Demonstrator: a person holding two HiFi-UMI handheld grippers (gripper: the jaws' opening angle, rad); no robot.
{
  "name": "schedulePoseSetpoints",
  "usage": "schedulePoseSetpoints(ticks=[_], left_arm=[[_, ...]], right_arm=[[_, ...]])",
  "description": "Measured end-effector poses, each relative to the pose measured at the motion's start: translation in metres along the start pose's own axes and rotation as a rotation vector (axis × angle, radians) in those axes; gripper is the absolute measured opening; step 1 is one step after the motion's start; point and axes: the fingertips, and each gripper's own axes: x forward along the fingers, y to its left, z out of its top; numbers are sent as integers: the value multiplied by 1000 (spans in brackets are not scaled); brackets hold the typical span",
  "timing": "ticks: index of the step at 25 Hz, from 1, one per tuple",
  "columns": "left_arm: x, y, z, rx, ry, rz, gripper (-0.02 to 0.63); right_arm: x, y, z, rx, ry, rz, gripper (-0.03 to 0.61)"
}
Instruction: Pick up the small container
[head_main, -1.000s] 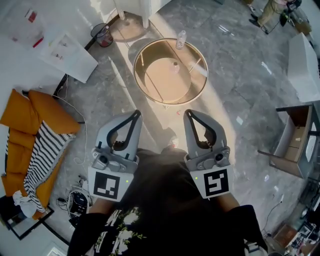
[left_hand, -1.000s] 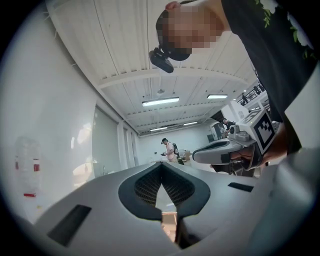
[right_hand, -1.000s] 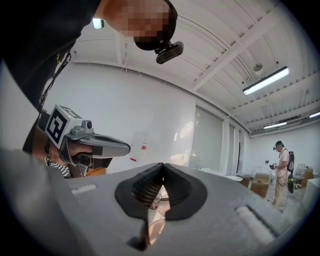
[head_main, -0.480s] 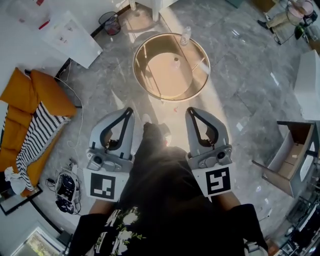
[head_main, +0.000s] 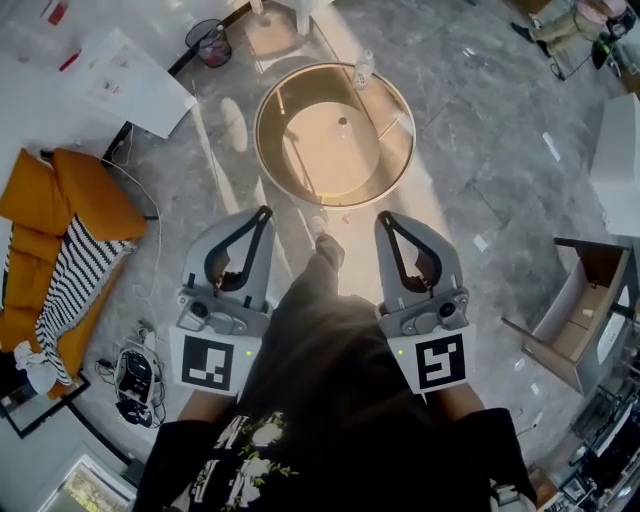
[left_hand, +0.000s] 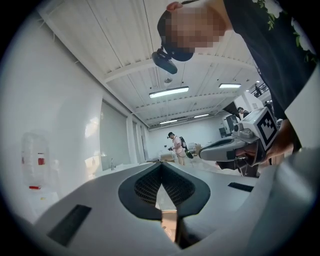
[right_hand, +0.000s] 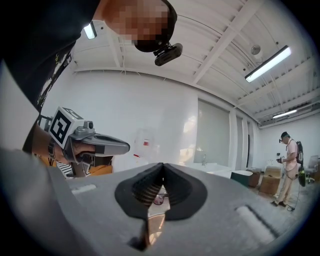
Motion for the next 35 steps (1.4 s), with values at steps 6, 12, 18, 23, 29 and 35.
schedulePoseSetpoints(ticks=[6, 12, 18, 23, 29, 35], left_arm=[[62, 17, 7, -6, -29, -8, 12], [102, 46, 10, -2, -36, -12, 14], [146, 62, 15, 3, -57, -31, 12], [163, 78, 7, 9, -46, -7, 12], [171, 100, -13, -5, -15, 41, 12], [191, 99, -14, -4, -5, 68, 12]], right_arm=[[29, -56, -2, -25, 10, -18, -5], [69, -87, 8, -50, 0, -19, -5], [96, -119, 5, -61, 12, -26, -5], [117, -139, -11, -37, 26, -24, -5], [148, -148, -13, -54, -3, 19, -5], [157, -165, -17, -33, -19, 37, -5]])
